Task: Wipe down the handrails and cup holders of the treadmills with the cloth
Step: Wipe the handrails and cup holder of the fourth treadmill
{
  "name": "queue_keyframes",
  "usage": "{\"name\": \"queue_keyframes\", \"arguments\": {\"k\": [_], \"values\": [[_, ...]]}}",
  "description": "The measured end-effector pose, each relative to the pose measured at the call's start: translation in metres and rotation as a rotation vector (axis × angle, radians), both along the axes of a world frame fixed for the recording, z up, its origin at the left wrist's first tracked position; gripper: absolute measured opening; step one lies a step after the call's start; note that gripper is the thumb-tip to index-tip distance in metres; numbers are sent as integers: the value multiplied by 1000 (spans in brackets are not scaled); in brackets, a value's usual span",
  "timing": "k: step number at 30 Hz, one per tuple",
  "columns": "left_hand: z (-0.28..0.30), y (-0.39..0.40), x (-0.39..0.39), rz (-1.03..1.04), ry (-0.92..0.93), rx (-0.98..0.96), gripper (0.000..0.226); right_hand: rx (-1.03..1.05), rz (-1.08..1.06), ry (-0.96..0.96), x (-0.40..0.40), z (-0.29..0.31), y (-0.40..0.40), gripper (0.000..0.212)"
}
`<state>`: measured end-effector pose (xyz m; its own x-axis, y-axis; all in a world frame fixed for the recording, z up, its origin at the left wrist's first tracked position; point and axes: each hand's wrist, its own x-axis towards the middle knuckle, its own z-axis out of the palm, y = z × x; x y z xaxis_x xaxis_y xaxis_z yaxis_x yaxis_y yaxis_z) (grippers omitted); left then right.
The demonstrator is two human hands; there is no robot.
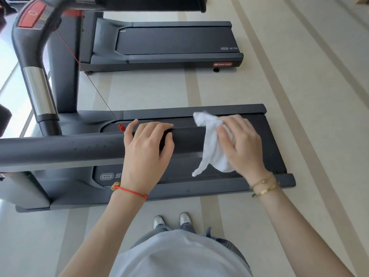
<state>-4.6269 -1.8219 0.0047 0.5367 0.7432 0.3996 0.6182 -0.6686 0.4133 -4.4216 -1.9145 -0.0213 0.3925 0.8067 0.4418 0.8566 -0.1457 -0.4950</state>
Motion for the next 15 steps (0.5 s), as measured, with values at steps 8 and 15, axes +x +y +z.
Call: {"name": "queue_keyframes", "arguments": {"k": [8, 15], "values": [[0, -1, -1, 5, 4, 7, 21, -12, -55, 519, 12, 1, 6, 37], [6, 1, -7, -29, 9, -3, 22, 39, 131, -418, -18, 13, 17, 27]]}}
